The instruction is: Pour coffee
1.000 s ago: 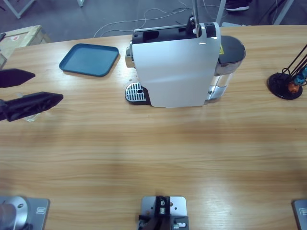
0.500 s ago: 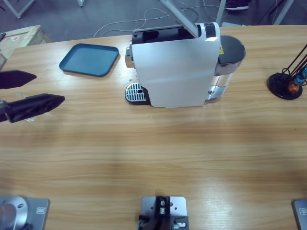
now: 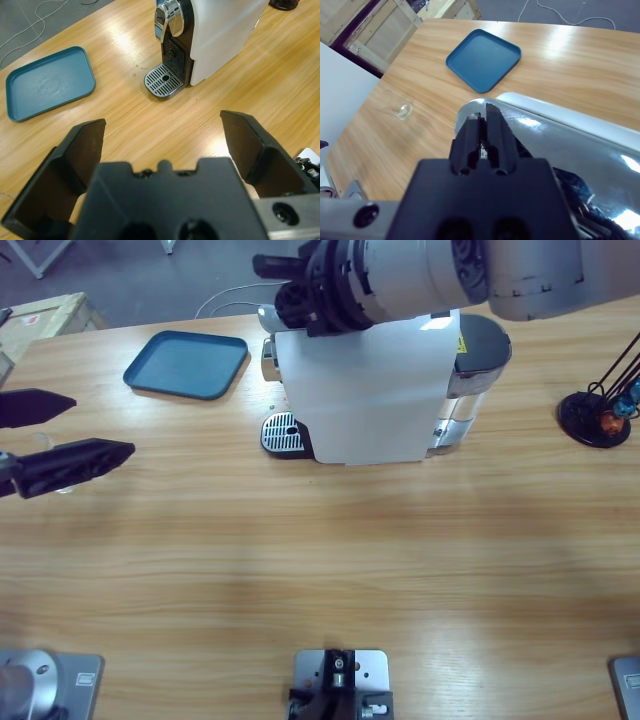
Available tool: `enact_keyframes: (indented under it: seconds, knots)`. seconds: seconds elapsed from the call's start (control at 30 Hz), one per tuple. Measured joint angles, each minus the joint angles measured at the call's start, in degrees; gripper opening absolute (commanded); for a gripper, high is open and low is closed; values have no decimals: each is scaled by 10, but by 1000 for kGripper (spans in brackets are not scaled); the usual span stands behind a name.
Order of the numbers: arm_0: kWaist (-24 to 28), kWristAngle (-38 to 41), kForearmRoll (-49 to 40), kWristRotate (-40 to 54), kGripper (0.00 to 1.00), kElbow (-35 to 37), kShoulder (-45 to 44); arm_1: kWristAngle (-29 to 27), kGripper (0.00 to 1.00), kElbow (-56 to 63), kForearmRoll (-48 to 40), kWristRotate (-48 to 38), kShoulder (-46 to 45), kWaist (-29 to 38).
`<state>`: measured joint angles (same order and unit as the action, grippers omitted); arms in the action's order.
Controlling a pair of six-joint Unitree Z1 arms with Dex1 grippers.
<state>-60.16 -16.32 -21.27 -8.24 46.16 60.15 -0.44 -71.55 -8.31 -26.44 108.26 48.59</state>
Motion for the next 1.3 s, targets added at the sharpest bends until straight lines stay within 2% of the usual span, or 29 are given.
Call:
enact_keyframes:
  seconds: [0.07,0.13,0.27,0.4,0.53,0.63,0.73,0.87,1.07,1.3]
  knots:
    - [0,0,0,0,991,0,0,0,0,0,0,0,0,0]
    - [0,-1,0,0,991,0,0,-3,991,1,0,9,-1,1]
    - [18,-29,-2,-10,991,2,0,-11,1000,16,24,91,-39,3]
    - [119,-71,-50,-24,991,22,0,-54,1000,28,114,172,-152,4]
    - [225,-81,-74,-53,991,24,15,-78,1000,44,240,191,-281,7]
    - [266,-83,-74,-87,991,3,47,-82,1000,80,309,192,-349,12]
    - [281,-98,-74,-111,991,-11,84,-85,1000,129,354,184,-399,15]
    - [318,-132,-74,-129,991,-23,110,-87,1000,178,373,163,-438,16]
    - [392,-140,-68,-180,991,-50,123,-108,1000,203,375,157,-454,17]
    - [407,-138,10,-196,991,-100,157,-119,1000,211,379,149,-454,17]
